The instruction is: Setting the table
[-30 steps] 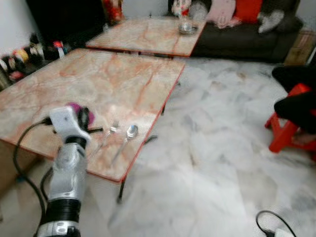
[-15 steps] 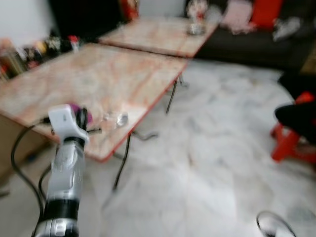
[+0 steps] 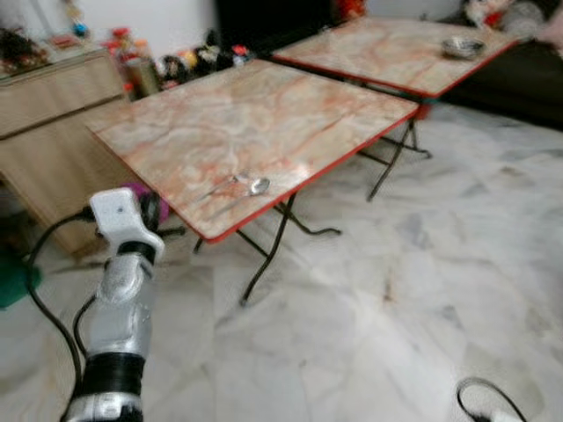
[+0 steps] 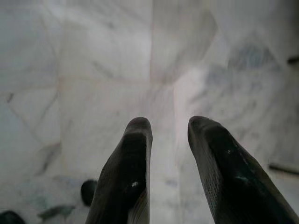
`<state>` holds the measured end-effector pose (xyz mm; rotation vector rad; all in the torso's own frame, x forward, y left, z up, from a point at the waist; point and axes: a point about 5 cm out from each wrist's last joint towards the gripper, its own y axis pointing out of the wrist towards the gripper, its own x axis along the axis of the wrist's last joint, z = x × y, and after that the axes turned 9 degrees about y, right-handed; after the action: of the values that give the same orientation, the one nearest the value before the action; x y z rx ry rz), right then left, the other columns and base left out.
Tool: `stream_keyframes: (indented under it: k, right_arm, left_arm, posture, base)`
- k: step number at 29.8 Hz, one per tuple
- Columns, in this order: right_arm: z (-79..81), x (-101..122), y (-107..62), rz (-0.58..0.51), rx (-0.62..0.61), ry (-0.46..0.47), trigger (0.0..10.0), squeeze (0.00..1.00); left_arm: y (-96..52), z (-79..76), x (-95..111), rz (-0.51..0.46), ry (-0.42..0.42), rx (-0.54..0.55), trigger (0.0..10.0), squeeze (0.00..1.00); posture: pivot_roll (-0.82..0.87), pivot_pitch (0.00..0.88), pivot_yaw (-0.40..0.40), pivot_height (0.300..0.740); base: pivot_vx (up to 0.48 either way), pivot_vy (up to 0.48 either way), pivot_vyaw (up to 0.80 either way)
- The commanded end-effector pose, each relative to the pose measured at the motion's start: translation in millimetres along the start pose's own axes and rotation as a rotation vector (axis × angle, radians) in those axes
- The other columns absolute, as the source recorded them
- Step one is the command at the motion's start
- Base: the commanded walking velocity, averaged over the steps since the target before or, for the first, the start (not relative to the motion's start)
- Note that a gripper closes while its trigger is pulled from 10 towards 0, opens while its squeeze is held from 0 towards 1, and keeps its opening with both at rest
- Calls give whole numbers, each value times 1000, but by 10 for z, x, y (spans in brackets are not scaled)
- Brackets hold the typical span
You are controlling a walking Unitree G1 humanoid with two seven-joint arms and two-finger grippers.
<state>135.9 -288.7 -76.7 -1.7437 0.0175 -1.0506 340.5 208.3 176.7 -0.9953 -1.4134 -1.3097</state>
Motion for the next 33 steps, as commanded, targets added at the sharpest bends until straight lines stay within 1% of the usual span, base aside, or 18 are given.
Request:
stream_keyframes:
  k: [1, 3, 8, 12, 14, 15, 17, 20, 22, 23, 24, 25, 26, 28, 30, 31, 32, 33]
  right_arm:
    - [69, -9, -1, 3, 17, 2, 10000, 0]
    - [70, -10, -2, 4, 17, 3, 10000, 0]
    - [74, -18, -4, 5, 18, 6, 10000, 0]
    - [75, -20, -4, 6, 18, 6, 10000, 0]
    - [78, -20, -4, 5, 20, 7, 10000, 0]
    - [79, -23, -5, 6, 24, 14, 10000, 0]
    - [78, -26, -5, 7, 24, 20, 10000, 0]
    - [77, -32, -6, 9, 24, 21, 10000, 0]
    - [76, -36, -7, 11, 25, 22, 10000, 0]
    - [76, -36, -7, 11, 25, 22, 10000, 0]
    - [74, -38, -7, 13, 25, 22, 10000, 0]
    - [73, -39, -7, 13, 26, 22, 10000, 0]
    - [72, -40, -8, 14, 26, 22, 10000, 0]
    - [71, -41, -8, 14, 26, 22, 10000, 0]
    - [69, -43, -8, 14, 26, 21, 10000, 0]
    - [69, -43, -8, 14, 26, 21, 10000, 0]
    - [67, -43, -8, 14, 25, 21, 10000, 0]
    - [67, -43, -8, 14, 25, 22, 10000, 0]
  left_arm:
    - [5, 82, 19, 4, 26, 19, 10000, 0]
    - [4, 95, 9, 8, 30, 22, 10000, 0]
    - [-30, 202, -95, 55, 60, 49, 10000, 0]
    - [-38, 223, -120, 65, 68, 55, 10000, 0]
    - [-59, 321, -199, 110, 100, 82, 10000, 0]
    - [-90, 385, -310, 178, 124, 87, 10000, 0]
    - [-115, 409, -374, 212, 145, 83, 10000, 0]
    - [-190, 497, -532, 288, 158, 106, 10000, 0]
    - [-271, 589, -658, 342, 155, 145, 10000, 0]
    - [-271, 589, -658, 342, 155, 145, 10000, 0]
    - [-333, 636, -745, 380, 136, 163, 10000, 0]
    - [-356, 654, -779, 394, 135, 169, 10000, 0]
    - [-412, 686, -862, 432, 139, 173, 10000, 0]
    - [-463, 712, -929, 462, 146, 178, 10000, 0]
    - [-569, 757, -1060, 524, 148, 194, 10000, 0]
    - [-569, 757, -1060, 524, 148, 194, 10000, 0]
    - [-650, 780, -1154, 570, 150, 200, 10000, 0]
    - [-685, 787, -1191, 590, 153, 200, 10000, 0]
  posture:
    - [45, 54, 33, 740]
    - [45, 54, 34, 740]
    - [50, 44, 40, 740]
    - [50, 44, 40, 740]
    - [53, 36, 40, 740]
    - [56, 31, 39, 740]
    - [57, 27, 41, 740]
    - [55, 22, 41, 740]
    - [54, 19, 40, 740]
    - [54, 19, 40, 740]
    - [54, 16, 39, 740]
    - [55, 16, 40, 740]
    - [54, 14, 40, 740]
    - [54, 14, 40, 740]
    - [50, 13, 41, 740]
    - [50, 13, 41, 740]
    - [50, 15, 40, 740]
    - [50, 15, 40, 740]
  base:
    - [0, -319, 800]
    - [0, -321, 800]
    - [0, -323, 800]
    - [0, -324, 800]
    - [0, 0, 772]
    - [0, 0, 463]
    - [0, 0, 0]
    - [0, 0, 0]
    - [0, 0, 0]
    - [0, 0, 0]
    - [0, 0, 0]
    - [0, 0, 0]
    - [0, 0, 0]
    - [0, 0, 0]
    - [0, 0, 0]
    - [0, 0, 0]
    - [0, 0, 0]
    - [0, 0, 0]
